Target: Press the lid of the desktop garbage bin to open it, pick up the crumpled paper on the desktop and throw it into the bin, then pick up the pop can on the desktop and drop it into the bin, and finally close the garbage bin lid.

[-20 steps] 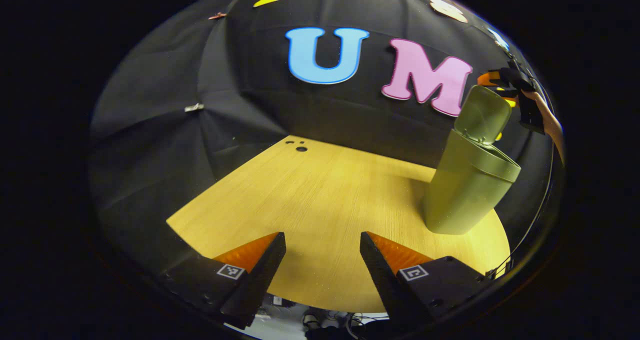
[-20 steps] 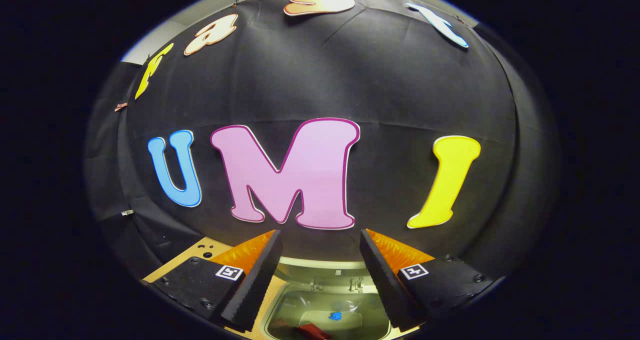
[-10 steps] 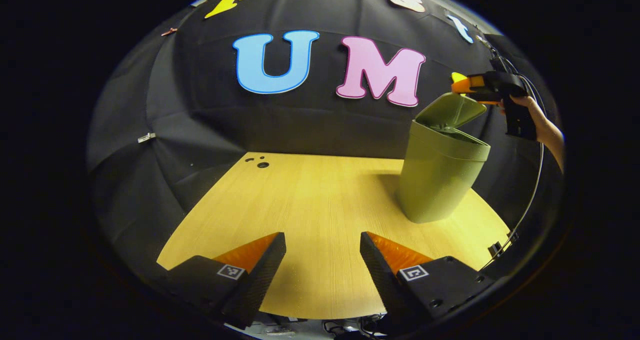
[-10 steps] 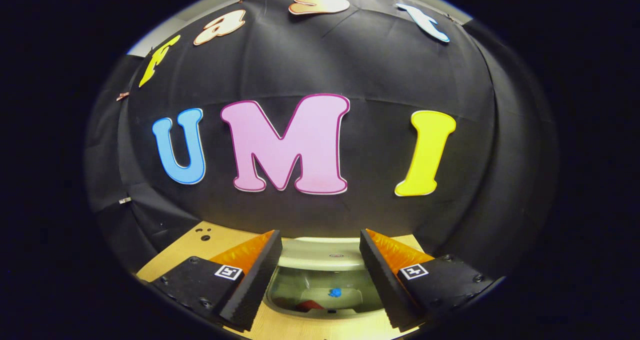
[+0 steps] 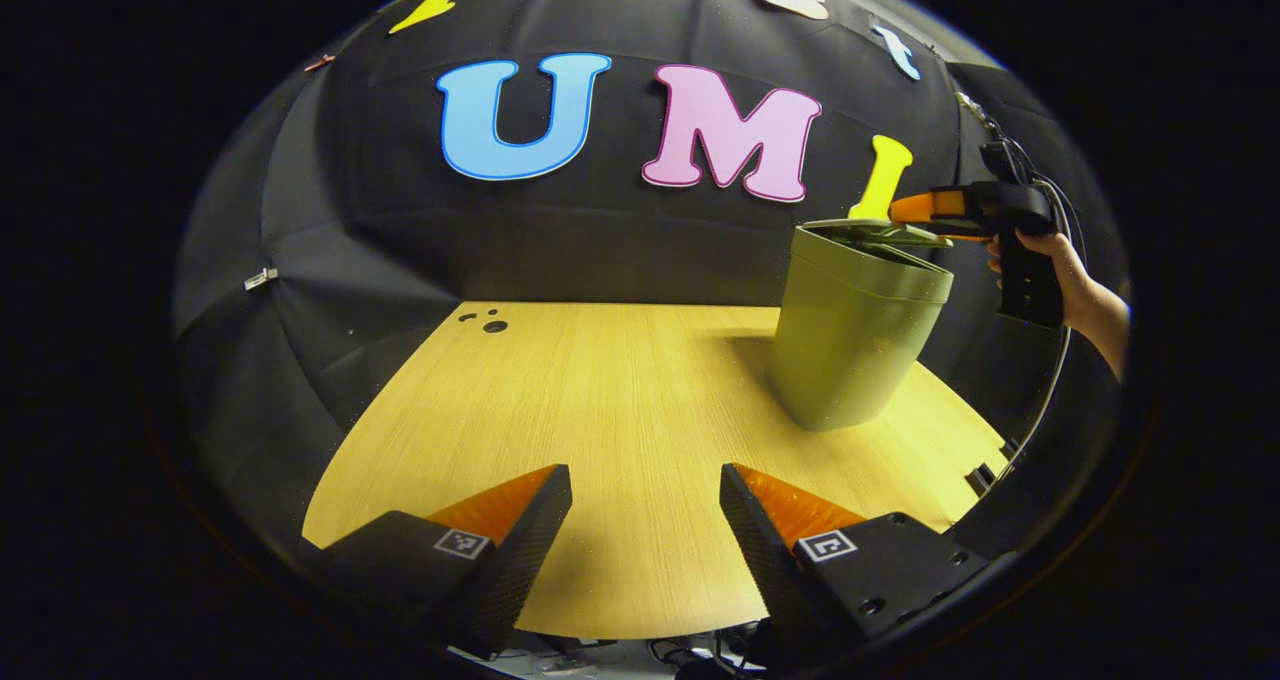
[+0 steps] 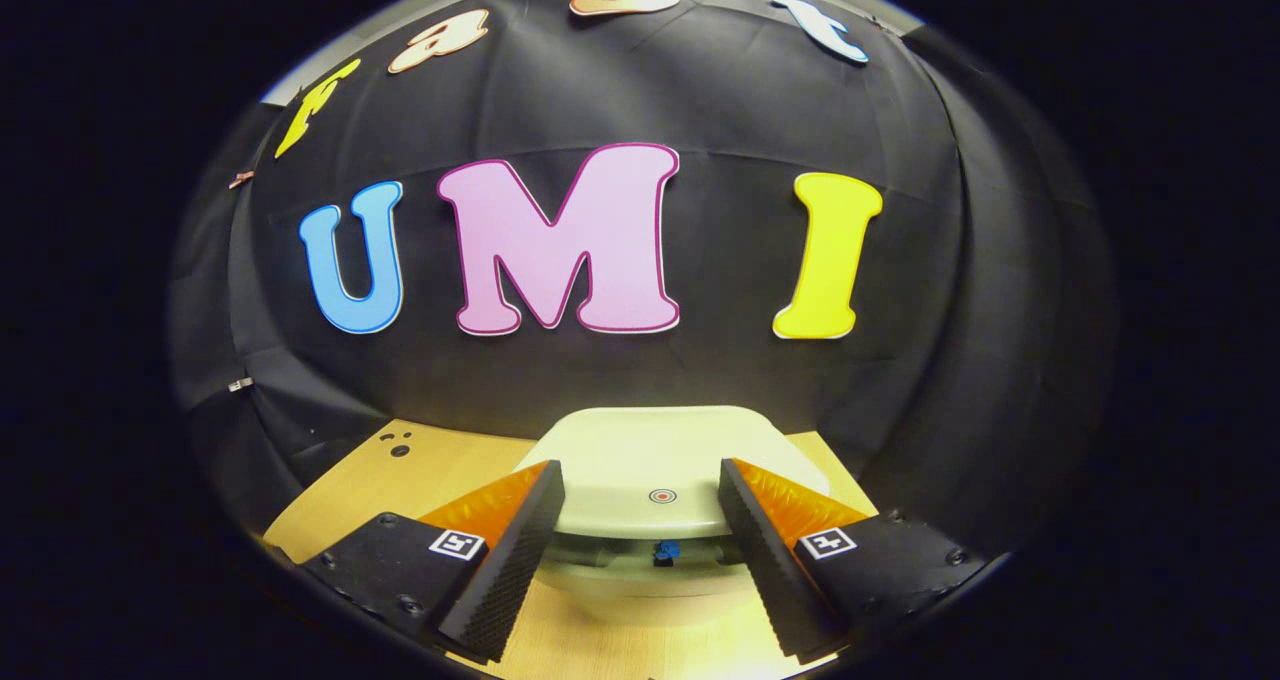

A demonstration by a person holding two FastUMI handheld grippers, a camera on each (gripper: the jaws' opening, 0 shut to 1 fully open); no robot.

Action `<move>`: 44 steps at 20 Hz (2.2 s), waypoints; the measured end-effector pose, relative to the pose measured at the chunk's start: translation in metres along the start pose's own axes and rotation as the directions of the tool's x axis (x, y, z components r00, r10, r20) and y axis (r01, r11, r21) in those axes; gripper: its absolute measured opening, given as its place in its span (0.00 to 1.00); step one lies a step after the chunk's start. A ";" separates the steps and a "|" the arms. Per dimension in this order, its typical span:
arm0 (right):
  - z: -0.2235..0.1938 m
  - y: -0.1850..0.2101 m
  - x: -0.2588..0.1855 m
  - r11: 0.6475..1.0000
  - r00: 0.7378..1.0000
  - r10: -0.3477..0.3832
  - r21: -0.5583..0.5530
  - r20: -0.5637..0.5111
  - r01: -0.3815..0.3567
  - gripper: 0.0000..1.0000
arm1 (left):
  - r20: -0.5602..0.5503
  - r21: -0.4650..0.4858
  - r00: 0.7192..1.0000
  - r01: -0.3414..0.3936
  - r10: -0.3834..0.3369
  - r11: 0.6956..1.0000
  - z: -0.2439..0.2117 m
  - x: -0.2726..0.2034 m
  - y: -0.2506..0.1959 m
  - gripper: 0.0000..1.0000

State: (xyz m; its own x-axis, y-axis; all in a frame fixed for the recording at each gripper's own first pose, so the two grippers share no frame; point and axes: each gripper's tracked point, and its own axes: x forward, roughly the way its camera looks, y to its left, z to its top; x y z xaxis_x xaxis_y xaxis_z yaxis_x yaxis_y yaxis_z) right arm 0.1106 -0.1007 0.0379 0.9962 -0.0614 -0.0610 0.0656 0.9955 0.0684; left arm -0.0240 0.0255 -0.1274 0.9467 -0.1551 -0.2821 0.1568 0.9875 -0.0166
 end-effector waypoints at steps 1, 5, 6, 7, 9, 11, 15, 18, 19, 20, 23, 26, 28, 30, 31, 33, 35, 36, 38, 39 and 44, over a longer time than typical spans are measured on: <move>-0.006 0.000 0.000 1.000 1.000 -0.003 0.004 -0.008 0.003 0.98 | -0.001 0.002 1.000 0.002 -0.002 1.000 -0.001 0.000 0.001 0.96; -0.031 -0.002 0.004 1.000 0.998 -0.019 -0.025 -0.060 0.018 0.98 | 0.004 -0.013 1.000 0.009 -0.009 1.000 0.000 0.002 -0.001 0.96; -0.027 -0.001 0.007 0.999 0.999 -0.022 -0.024 -0.038 0.021 0.99 | 0.003 -0.019 1.000 0.010 -0.010 1.000 -0.001 0.003 -0.002 0.96; -0.030 -0.002 0.006 1.000 0.998 -0.024 -0.021 -0.052 0.023 0.98 | 0.004 -0.024 1.000 0.010 -0.010 1.000 -0.001 0.004 -0.002 0.96; -0.030 -0.002 0.010 0.999 0.998 -0.032 -0.007 -0.062 0.031 0.98 | 0.003 -0.035 1.000 0.013 -0.013 0.999 -0.003 0.004 -0.004 0.96; -0.032 0.000 0.012 0.999 0.996 -0.032 0.001 -0.080 0.032 0.99 | 0.004 -0.045 1.000 0.021 -0.021 0.999 -0.005 0.006 -0.005 0.96; -0.038 0.002 0.013 0.999 0.997 -0.040 -0.017 -0.070 0.039 1.00 | -0.012 -0.072 1.000 0.022 -0.023 0.997 -0.015 0.010 0.001 0.96; -0.034 0.005 0.011 0.999 0.998 -0.036 -0.017 -0.045 0.036 0.99 | -0.003 -0.081 1.000 0.016 -0.017 0.997 -0.011 0.012 0.009 0.96; -0.032 0.005 0.010 0.999 0.999 -0.033 -0.014 -0.038 0.032 0.99 | 0.003 -0.080 1.000 0.013 -0.013 0.997 -0.008 0.012 0.012 0.96; -0.031 0.005 0.010 1.000 0.999 -0.029 -0.012 -0.030 0.028 0.99 | 0.012 -0.077 1.000 0.012 -0.011 0.997 -0.004 0.012 0.014 0.96; -0.032 0.003 0.007 0.999 0.998 -0.050 -0.011 -0.031 0.049 0.99 | 0.040 -0.051 0.999 -0.006 0.008 0.999 0.009 0.011 0.022 0.96; -0.024 0.009 0.000 0.998 0.998 -0.057 -0.034 -0.013 0.056 0.99 | 0.077 -0.039 0.997 -0.024 0.027 0.999 0.028 0.007 0.026 0.96; -0.013 0.015 -0.010 0.997 0.999 -0.048 -0.060 0.022 0.049 0.98 | 0.117 -0.032 0.992 -0.038 0.041 0.999 0.044 0.000 0.029 0.96; -0.001 0.024 -0.026 0.997 0.998 -0.025 -0.072 0.056 0.029 0.99 | 0.166 -0.008 0.984 -0.064 0.065 0.998 0.061 -0.008 0.031 0.96; 0.005 0.029 -0.035 0.997 0.997 -0.014 -0.070 0.075 0.019 0.99 | 0.185 0.015 0.981 -0.067 0.064 0.998 0.068 -0.010 0.028 0.96; 0.010 0.039 -0.055 0.999 0.995 -0.006 -0.050 0.101 0.011 0.99 | 0.223 0.059 0.973 -0.076 0.061 0.995 0.081 -0.016 0.020 0.96; 0.011 0.052 -0.075 1.000 0.993 0.008 -0.030 0.120 -0.005 0.98 | 0.258 0.077 0.965 -0.073 0.051 0.994 0.093 -0.022 0.009 0.96; 0.010 0.060 -0.084 1.000 0.992 0.021 -0.021 0.126 -0.018 0.98 | 0.274 0.081 0.961 -0.070 0.045 0.994 0.098 -0.026 0.003 0.96; 0.007 0.075 -0.101 0.999 0.990 0.051 -0.003 0.134 -0.051 0.98 | 0.301 0.080 0.953 -0.068 0.041 0.994 0.107 -0.034 -0.005 0.96; 0.004 0.080 -0.108 0.998 0.989 0.058 -0.004 0.134 -0.058 0.98 | 0.308 0.076 0.951 -0.064 0.037 0.995 0.110 -0.038 -0.008 0.96; -0.028 0.114 -0.140 0.992 0.990 0.123 0.001 0.071 -0.123 1.00 | 0.320 0.059 0.947 -0.042 0.021 0.997 0.113 -0.041 -0.015 0.96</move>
State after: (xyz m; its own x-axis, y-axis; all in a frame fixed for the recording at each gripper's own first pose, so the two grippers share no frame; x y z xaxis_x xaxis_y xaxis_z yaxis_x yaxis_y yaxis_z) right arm -0.0226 0.0237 0.0263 0.9982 0.0562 0.0191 -0.0575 0.9954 0.0760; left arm -0.0333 0.0141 -0.0069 0.9900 -0.1355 0.0390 0.1334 0.9897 0.0514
